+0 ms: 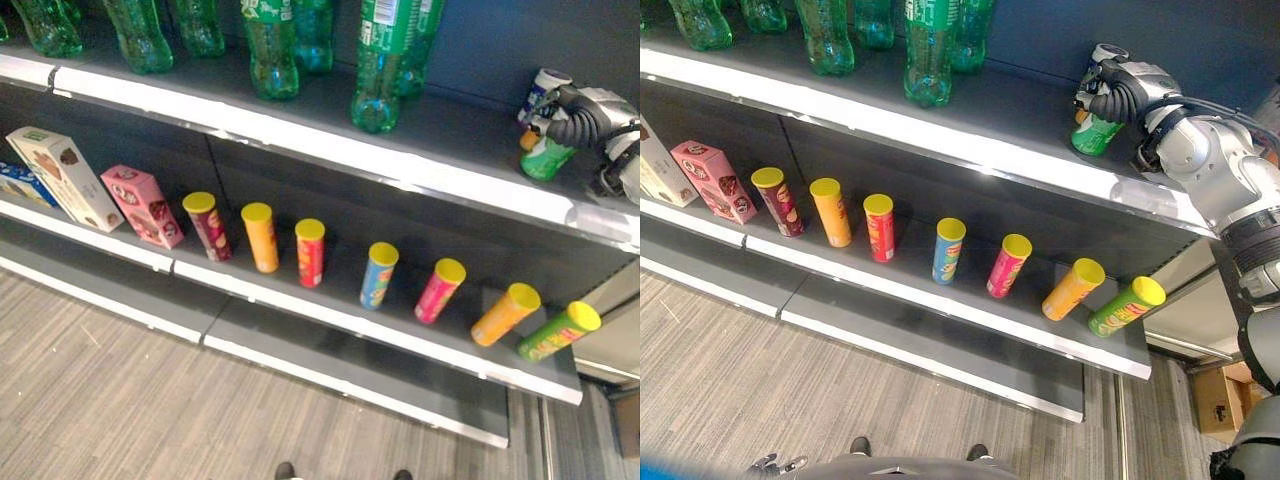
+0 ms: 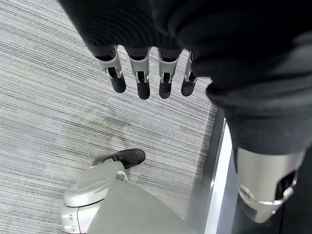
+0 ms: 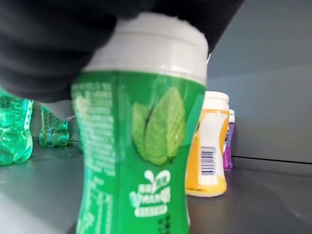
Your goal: Put the goods on the table back onto the shelves and tidy them up.
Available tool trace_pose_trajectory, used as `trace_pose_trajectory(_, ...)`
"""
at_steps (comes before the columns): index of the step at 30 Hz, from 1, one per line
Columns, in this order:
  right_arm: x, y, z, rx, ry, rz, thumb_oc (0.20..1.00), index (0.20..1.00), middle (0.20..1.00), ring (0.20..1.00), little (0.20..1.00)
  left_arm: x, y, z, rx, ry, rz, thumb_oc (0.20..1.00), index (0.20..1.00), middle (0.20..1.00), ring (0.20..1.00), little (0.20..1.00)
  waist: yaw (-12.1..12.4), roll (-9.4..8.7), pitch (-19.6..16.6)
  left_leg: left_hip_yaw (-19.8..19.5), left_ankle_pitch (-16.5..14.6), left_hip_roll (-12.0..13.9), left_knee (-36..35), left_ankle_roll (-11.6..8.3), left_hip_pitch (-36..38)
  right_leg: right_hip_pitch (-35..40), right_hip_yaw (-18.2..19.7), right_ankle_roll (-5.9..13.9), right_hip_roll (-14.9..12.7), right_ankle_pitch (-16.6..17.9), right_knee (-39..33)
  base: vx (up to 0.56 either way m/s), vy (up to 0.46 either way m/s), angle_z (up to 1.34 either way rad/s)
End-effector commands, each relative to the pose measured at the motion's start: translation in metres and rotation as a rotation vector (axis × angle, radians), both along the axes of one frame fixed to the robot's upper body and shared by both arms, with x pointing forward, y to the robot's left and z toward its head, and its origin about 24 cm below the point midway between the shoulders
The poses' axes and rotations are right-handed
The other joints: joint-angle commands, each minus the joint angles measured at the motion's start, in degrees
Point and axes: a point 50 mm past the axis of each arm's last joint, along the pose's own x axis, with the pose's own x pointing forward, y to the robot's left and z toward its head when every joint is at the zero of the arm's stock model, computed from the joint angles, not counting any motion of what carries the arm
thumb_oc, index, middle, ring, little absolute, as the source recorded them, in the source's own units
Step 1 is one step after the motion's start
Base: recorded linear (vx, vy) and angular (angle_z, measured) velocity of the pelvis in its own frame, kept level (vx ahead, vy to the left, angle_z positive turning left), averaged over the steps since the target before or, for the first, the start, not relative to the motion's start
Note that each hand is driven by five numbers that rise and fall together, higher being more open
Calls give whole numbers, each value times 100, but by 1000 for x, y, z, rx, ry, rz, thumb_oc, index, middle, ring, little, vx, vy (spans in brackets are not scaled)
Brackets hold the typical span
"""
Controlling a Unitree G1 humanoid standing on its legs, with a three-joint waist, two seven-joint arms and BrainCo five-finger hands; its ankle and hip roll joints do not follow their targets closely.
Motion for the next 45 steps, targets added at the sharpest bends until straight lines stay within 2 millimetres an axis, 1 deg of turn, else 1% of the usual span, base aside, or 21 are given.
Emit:
trace_pose_trajectory(1, -7, -8, 12, -69, -27, -30, 200, 200, 200, 200, 200, 18, 13, 8, 41, -32, -70, 1000, 1000, 1000, 1000, 1000, 107, -41, 9, 531, -258, 642, 86, -585, 374, 36, -77, 157, -117, -237, 60, 0, 0, 0)
trace_pose_trajectory(23, -8, -3, 8, -76, -17, -3, 200, 200, 200, 200, 200, 20, 13, 8, 40, -41, -67, 1000, 1000, 1000, 1000, 1000, 97, -62, 17, 549, -274, 621, 87, -567, 398, 22, -53, 170, -132, -210, 60, 0, 0, 0)
trace_pose_trajectory(24, -8, -3, 8, -76, -20, -5, 1000, 1000, 1000, 1000, 1000, 20, 12, 8, 40, -41, -68, 1000, 1000, 1000, 1000, 1000, 98, -61, 26, 544, -269, 621, 85, -566, 393, 26, -51, 168, -134, -209, 60, 0, 0, 0)
trace_pose_trajectory(33, -8, -6, 9, -66, -44, -23, 1000, 1000, 1000, 1000, 1000, 20, 13, 8, 44, -39, -66, 1000, 1000, 1000, 1000, 1000, 106, -59, 24, 545, -274, 624, 83, -565, 395, 33, -52, 172, -140, -201, 60, 0, 0, 0)
trace_pose_trajectory(37, -8, -5, 8, -63, -46, -19, 1000, 1000, 1000, 1000, 1000, 23, 13, 9, 44, -48, -65, 1000, 1000, 1000, 1000, 1000, 96, -54, 16, 552, -285, 625, 85, -566, 418, 46, -56, 170, -141, -201, 60, 0, 0, 0)
trace_pose_trajectory(45, -11, -2, 9, -67, -54, 3, 1000, 1000, 1000, 1000, 1000, 21, 12, 8, 41, -42, -62, 1000, 1000, 1000, 1000, 1000, 84, -60, 3, 573, -287, 623, 88, -564, 429, 51, -43, 172, -137, -206, 60, 0, 0, 0)
